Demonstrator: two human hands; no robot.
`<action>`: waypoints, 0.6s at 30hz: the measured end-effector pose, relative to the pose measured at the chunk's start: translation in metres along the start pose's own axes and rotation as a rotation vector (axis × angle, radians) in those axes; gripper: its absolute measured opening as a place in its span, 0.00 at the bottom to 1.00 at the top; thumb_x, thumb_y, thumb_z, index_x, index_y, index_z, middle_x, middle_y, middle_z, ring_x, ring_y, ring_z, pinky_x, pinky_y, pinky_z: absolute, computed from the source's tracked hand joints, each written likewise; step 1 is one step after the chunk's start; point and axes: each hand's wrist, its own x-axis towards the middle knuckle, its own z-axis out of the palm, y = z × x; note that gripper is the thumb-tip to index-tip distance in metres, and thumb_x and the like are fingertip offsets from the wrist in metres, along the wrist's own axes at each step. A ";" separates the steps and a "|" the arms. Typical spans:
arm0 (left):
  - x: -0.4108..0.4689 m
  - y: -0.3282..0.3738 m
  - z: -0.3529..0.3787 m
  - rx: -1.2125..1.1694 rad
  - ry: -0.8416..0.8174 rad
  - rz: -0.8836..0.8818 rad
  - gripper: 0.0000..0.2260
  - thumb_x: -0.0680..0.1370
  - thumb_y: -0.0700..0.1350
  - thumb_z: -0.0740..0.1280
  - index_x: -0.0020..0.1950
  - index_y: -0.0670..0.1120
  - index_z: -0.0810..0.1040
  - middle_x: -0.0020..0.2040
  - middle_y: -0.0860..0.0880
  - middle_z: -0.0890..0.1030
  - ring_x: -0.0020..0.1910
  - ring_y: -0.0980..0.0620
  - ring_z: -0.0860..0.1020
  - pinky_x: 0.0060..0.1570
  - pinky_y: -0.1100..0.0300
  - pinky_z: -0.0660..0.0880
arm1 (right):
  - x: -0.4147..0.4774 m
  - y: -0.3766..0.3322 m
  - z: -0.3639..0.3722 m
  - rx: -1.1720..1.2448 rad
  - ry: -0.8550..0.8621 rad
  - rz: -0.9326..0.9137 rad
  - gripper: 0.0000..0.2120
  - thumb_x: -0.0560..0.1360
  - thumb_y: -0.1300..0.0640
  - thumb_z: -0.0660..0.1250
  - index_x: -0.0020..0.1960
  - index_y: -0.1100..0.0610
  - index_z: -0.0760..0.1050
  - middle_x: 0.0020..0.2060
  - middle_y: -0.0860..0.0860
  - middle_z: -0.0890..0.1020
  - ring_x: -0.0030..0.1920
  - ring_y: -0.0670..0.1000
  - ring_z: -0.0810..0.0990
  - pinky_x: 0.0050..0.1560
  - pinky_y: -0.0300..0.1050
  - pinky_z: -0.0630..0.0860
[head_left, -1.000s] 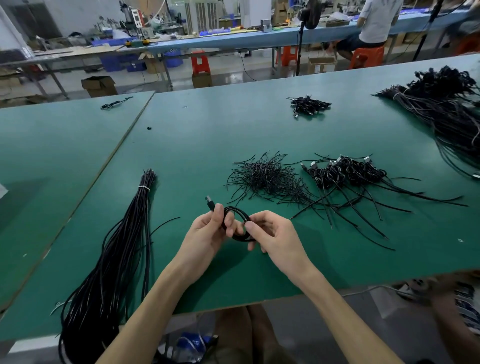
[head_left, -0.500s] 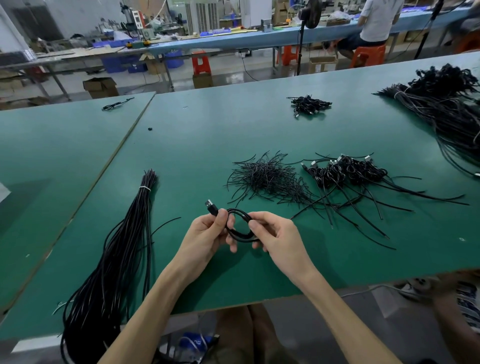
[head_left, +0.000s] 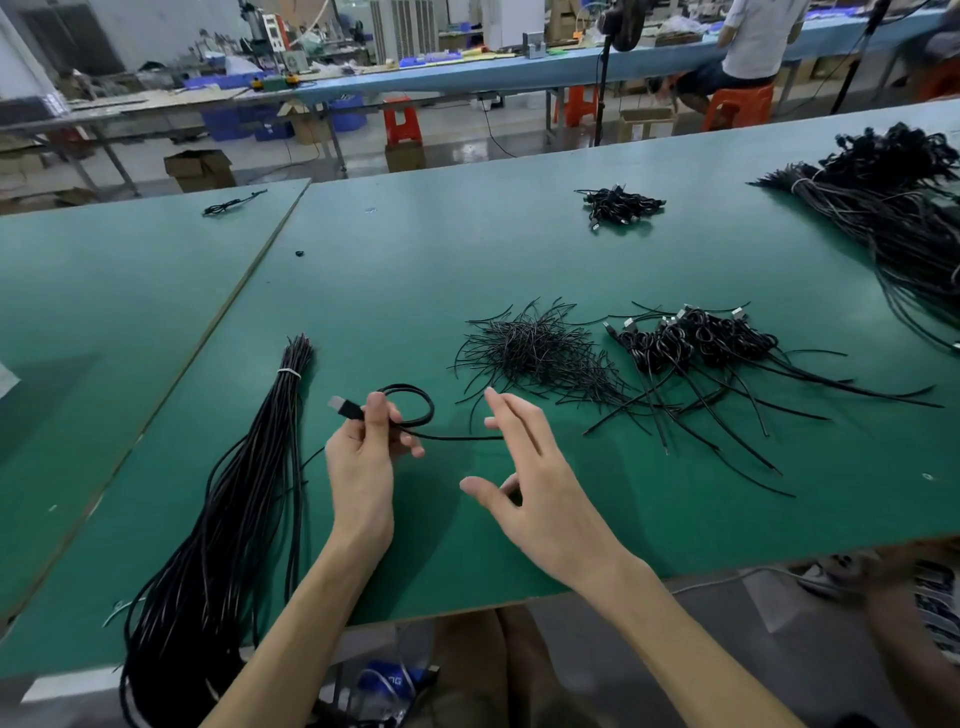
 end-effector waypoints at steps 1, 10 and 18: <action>0.001 -0.001 -0.001 0.032 0.037 0.014 0.17 0.84 0.54 0.63 0.43 0.43 0.77 0.31 0.52 0.77 0.29 0.52 0.77 0.40 0.55 0.80 | -0.001 -0.003 0.000 -0.030 -0.004 -0.039 0.37 0.81 0.49 0.68 0.83 0.47 0.51 0.76 0.36 0.57 0.50 0.41 0.80 0.59 0.40 0.77; -0.007 0.001 0.009 0.231 -0.335 0.096 0.16 0.83 0.51 0.63 0.41 0.42 0.76 0.32 0.52 0.77 0.30 0.51 0.76 0.33 0.57 0.77 | -0.001 -0.012 0.002 -0.375 0.094 -0.179 0.37 0.80 0.47 0.67 0.81 0.62 0.58 0.75 0.55 0.66 0.73 0.52 0.67 0.77 0.37 0.58; -0.012 0.004 0.010 0.342 -0.512 0.095 0.16 0.83 0.52 0.61 0.40 0.45 0.75 0.29 0.51 0.75 0.29 0.48 0.73 0.29 0.61 0.70 | 0.002 0.000 0.010 -0.381 -0.071 -0.100 0.34 0.85 0.58 0.61 0.84 0.60 0.46 0.80 0.54 0.60 0.81 0.49 0.56 0.79 0.45 0.58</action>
